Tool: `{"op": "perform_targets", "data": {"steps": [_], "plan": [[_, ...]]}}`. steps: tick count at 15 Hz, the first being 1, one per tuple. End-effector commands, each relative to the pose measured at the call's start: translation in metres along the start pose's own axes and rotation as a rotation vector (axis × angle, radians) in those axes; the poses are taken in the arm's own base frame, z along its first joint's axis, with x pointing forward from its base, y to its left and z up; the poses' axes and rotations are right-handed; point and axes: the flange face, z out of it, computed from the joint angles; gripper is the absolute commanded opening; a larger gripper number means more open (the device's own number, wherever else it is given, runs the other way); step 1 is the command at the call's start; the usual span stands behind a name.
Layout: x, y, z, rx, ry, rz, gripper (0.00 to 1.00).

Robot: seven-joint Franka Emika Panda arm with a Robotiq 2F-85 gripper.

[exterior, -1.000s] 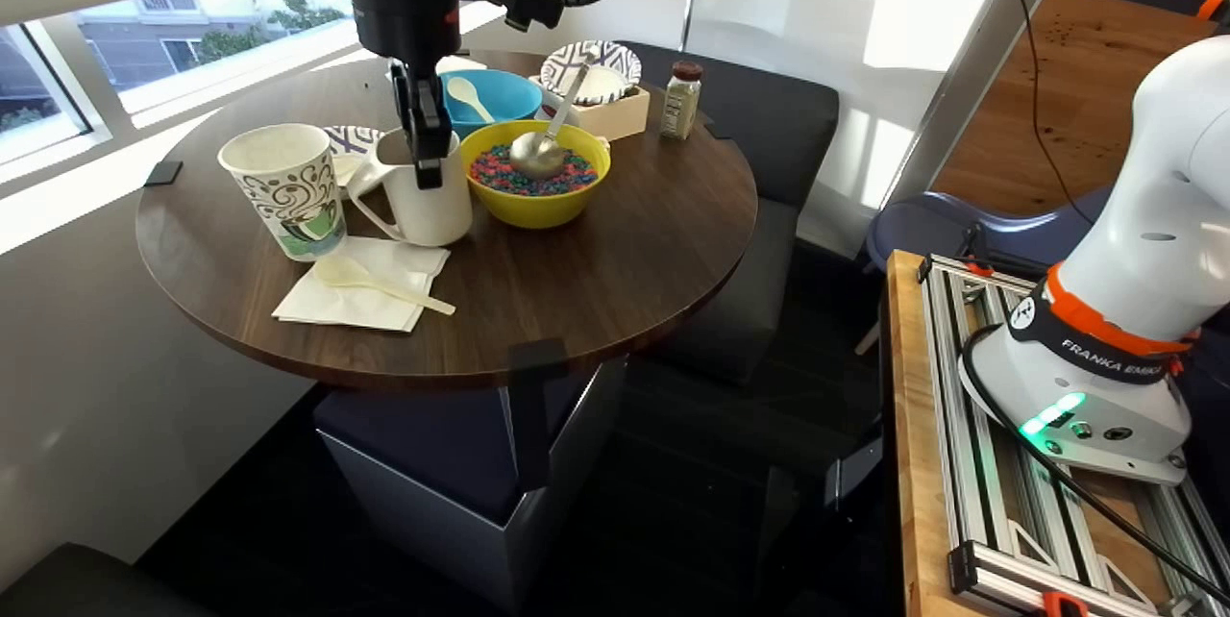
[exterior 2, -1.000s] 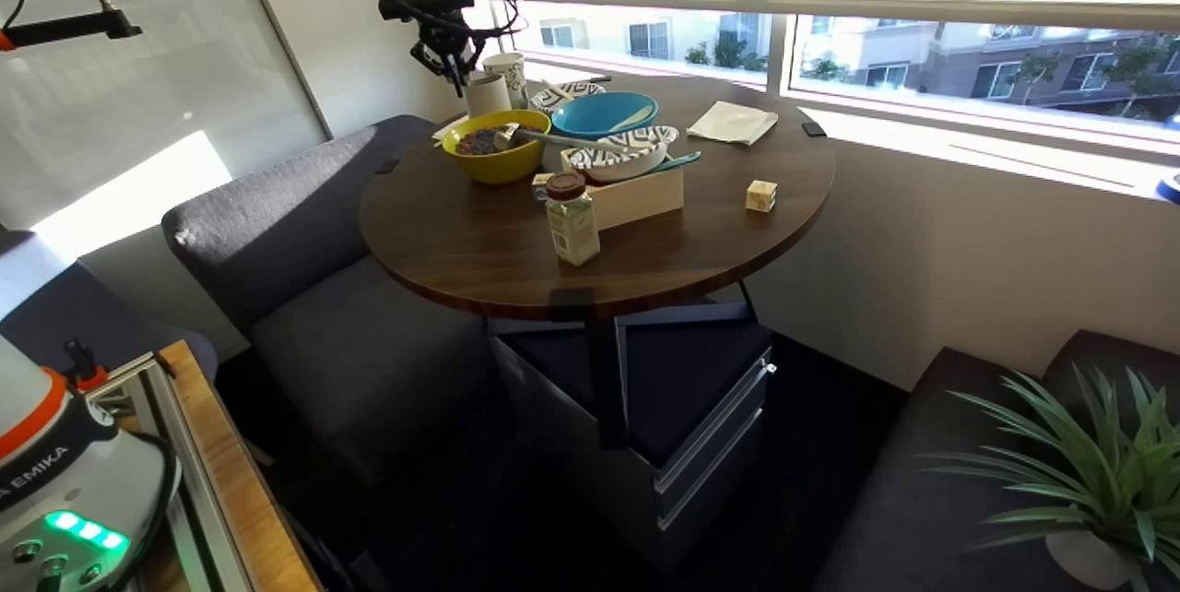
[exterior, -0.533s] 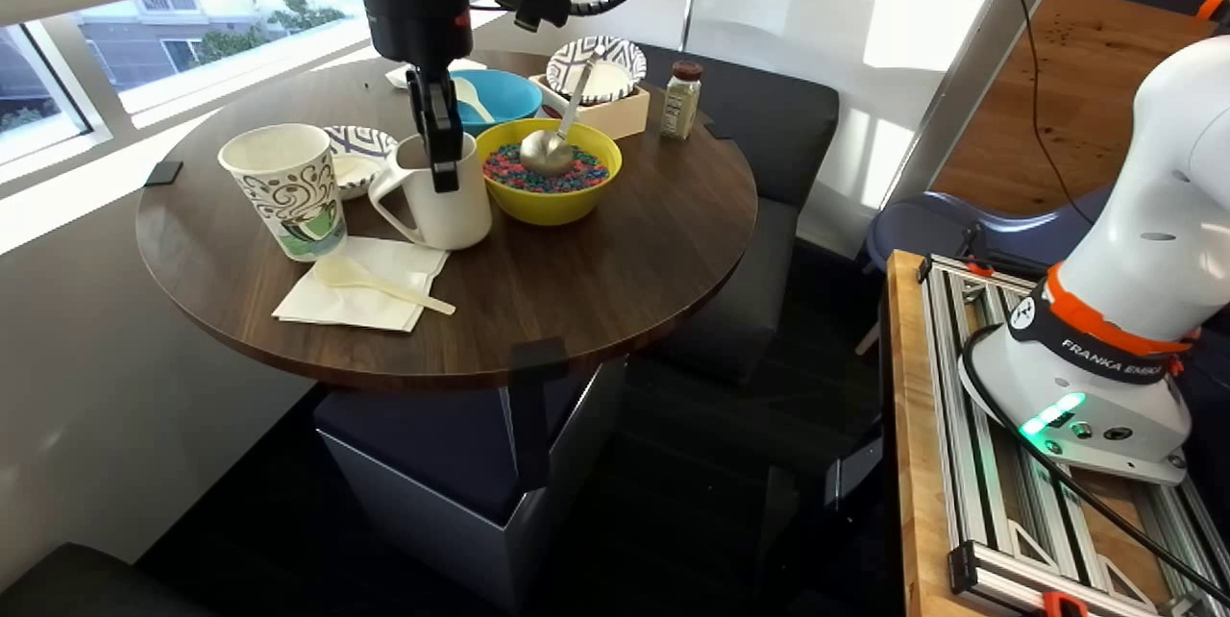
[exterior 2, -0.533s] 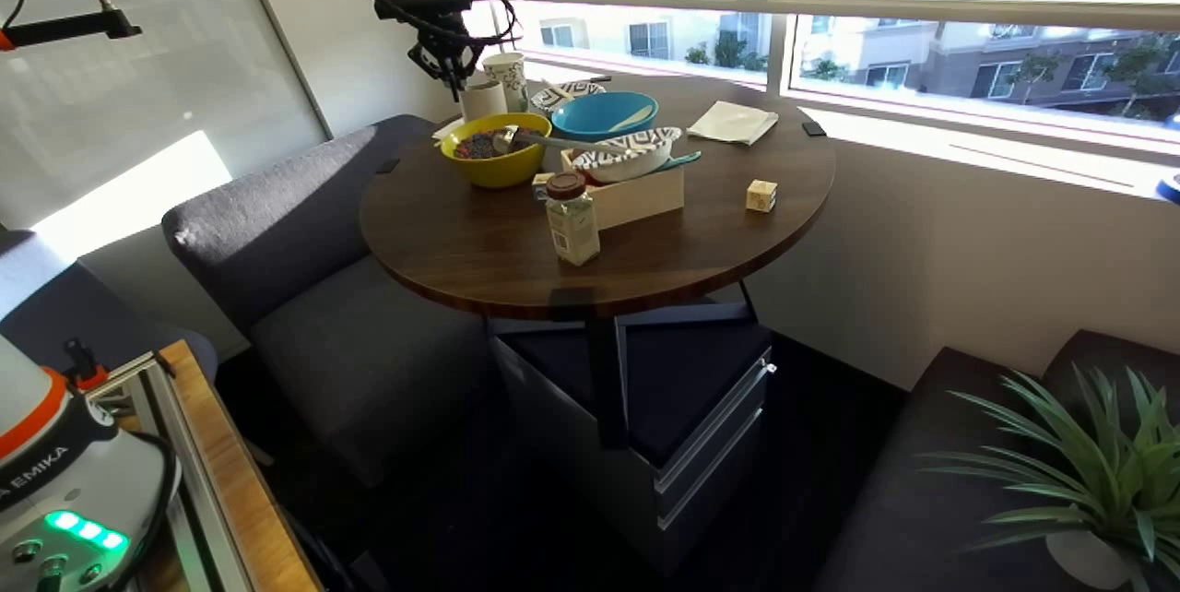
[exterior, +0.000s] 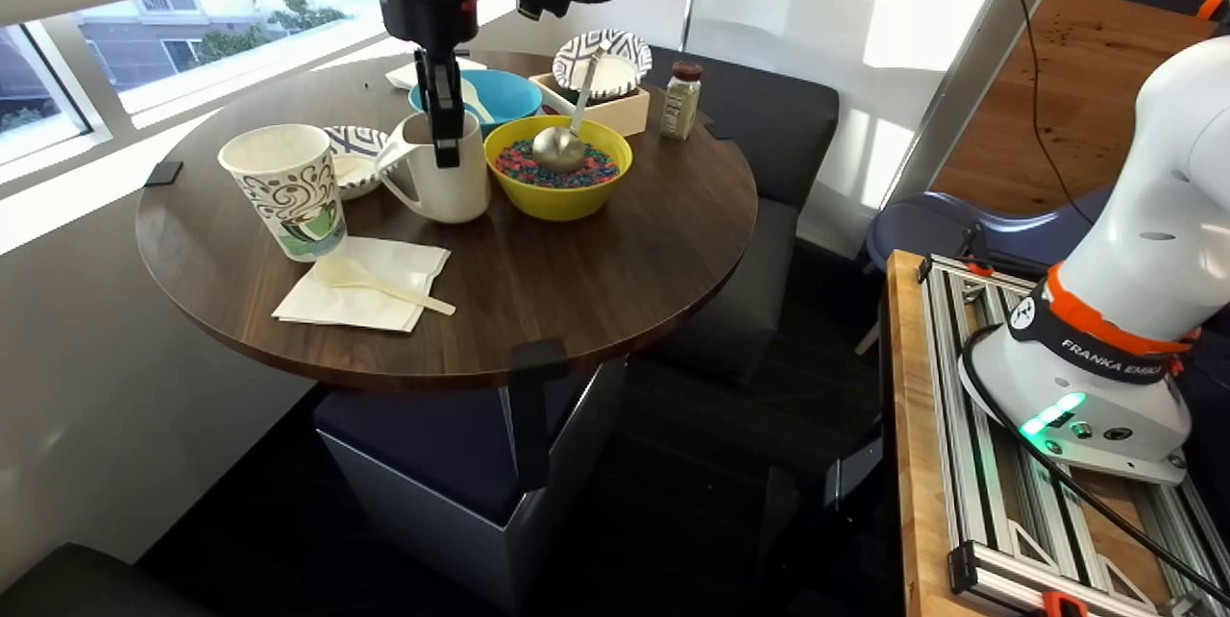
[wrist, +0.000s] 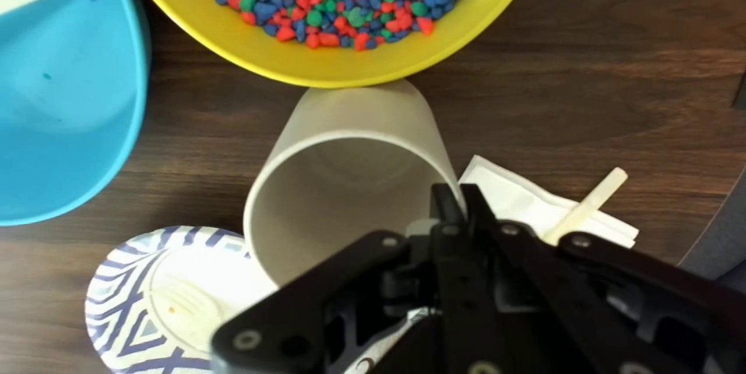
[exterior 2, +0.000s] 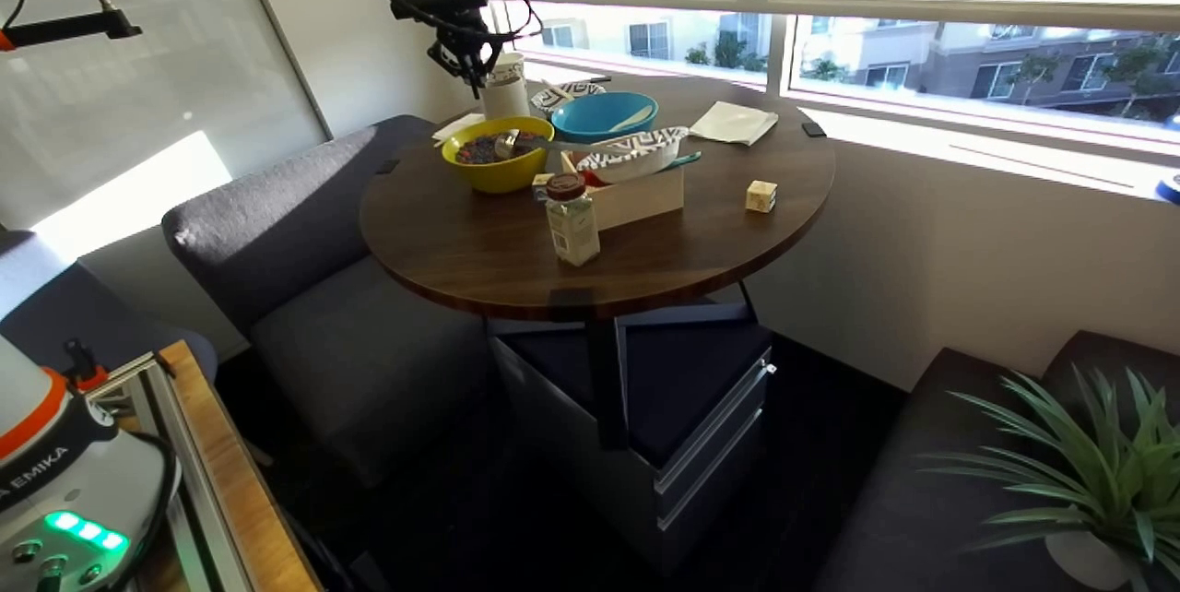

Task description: Pick up the white mug and push the yellow bowl a little to the right, put the white mug on the table to the left of the yellow bowl

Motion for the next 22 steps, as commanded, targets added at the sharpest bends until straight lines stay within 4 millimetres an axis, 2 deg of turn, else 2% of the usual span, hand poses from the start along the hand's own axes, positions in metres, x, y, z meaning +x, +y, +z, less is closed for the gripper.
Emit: {"op": "perform_targets", "data": {"steps": [1,2,4,8,10,13,15,17,22], "plan": [[-0.007,0.007,0.001,-0.025,0.02,0.022,0.01],[-0.007,0.009,0.002,-0.018,0.028,0.02,0.01],[-0.007,0.01,0.004,-0.009,0.032,0.022,0.31],[-0.008,0.009,0.003,-0.005,0.033,0.022,0.6],[-0.007,0.004,-0.006,0.005,0.04,0.025,0.76],[-0.011,-0.015,-0.041,0.025,0.052,0.066,0.98],[-0.022,-0.028,-0.069,0.028,0.046,0.189,1.0],[-0.049,-0.041,-0.096,0.021,0.033,0.301,1.0],[-0.129,-0.075,-0.137,-0.018,0.005,0.573,1.0]]}}
